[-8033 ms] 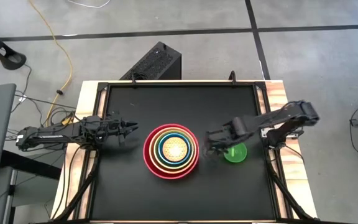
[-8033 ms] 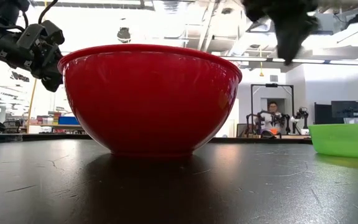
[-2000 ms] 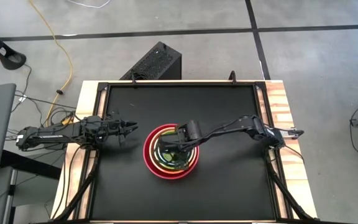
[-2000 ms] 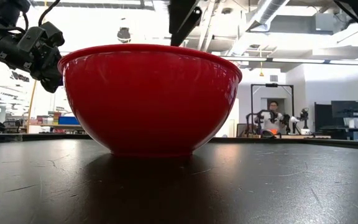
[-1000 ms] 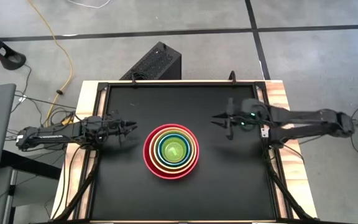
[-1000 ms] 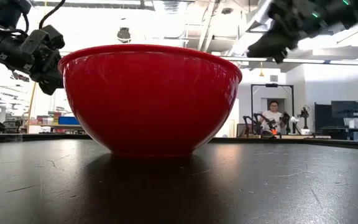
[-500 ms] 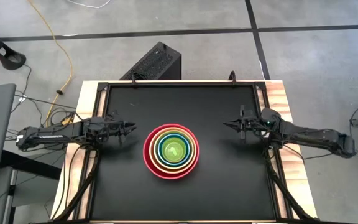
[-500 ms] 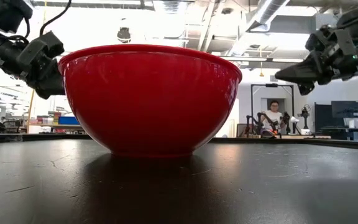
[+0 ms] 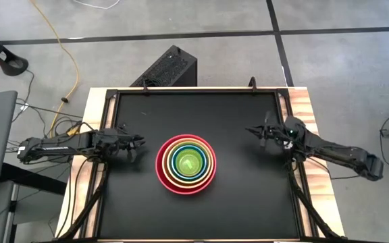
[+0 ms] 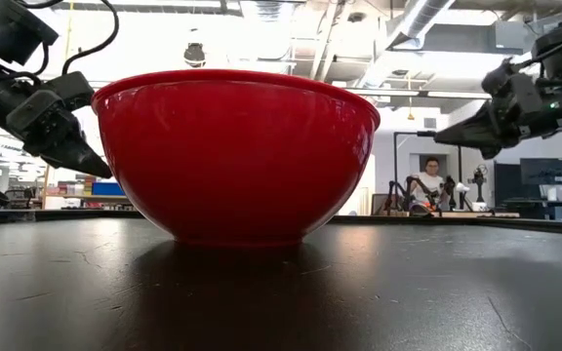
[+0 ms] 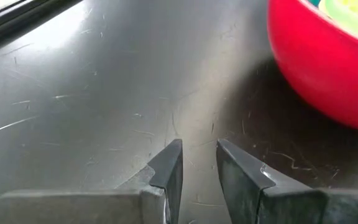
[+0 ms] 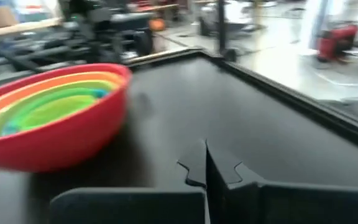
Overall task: Nest bowls inside each other
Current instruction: Return to Home Position
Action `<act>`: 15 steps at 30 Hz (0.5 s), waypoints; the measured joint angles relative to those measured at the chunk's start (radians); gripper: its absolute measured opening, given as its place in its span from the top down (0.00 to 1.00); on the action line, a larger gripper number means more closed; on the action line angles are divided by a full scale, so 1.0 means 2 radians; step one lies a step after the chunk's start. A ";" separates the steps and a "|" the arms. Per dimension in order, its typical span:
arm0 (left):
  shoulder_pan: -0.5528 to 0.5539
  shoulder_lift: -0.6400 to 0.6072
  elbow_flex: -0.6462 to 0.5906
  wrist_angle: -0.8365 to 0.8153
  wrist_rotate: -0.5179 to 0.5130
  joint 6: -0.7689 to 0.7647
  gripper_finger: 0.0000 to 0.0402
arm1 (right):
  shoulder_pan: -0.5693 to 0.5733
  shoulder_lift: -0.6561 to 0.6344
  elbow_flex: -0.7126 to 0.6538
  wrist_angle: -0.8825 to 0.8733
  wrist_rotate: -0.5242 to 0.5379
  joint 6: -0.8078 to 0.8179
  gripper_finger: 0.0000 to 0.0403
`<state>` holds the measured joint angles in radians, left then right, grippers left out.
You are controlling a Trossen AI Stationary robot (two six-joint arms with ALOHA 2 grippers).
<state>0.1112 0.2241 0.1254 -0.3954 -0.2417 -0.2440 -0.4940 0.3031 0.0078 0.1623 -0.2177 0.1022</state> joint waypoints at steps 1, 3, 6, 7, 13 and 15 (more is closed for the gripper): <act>0.000 0.000 0.000 0.000 0.000 0.000 0.78 | -0.004 0.000 0.000 -0.002 0.013 0.001 0.97; 0.000 0.000 0.000 0.000 0.000 0.000 0.78 | -0.012 0.002 0.000 -0.008 0.021 0.001 0.95; 0.000 0.000 0.000 0.000 0.000 0.000 0.78 | -0.017 0.003 0.000 -0.025 0.021 0.001 0.92; 0.000 0.000 0.000 0.000 0.000 0.000 0.78 | -0.019 0.003 0.000 -0.028 0.021 0.001 0.91; 0.000 0.000 0.000 0.000 0.000 0.000 0.78 | -0.019 0.003 0.000 -0.052 0.021 0.001 0.90; 0.000 0.000 0.000 0.000 0.000 0.000 0.78 | -0.019 0.003 -0.001 -0.054 0.021 0.001 0.90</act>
<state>0.1110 0.2245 0.1253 -0.3958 -0.2420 -0.2440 -0.5329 0.3088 0.0067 0.0552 -0.1752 0.1044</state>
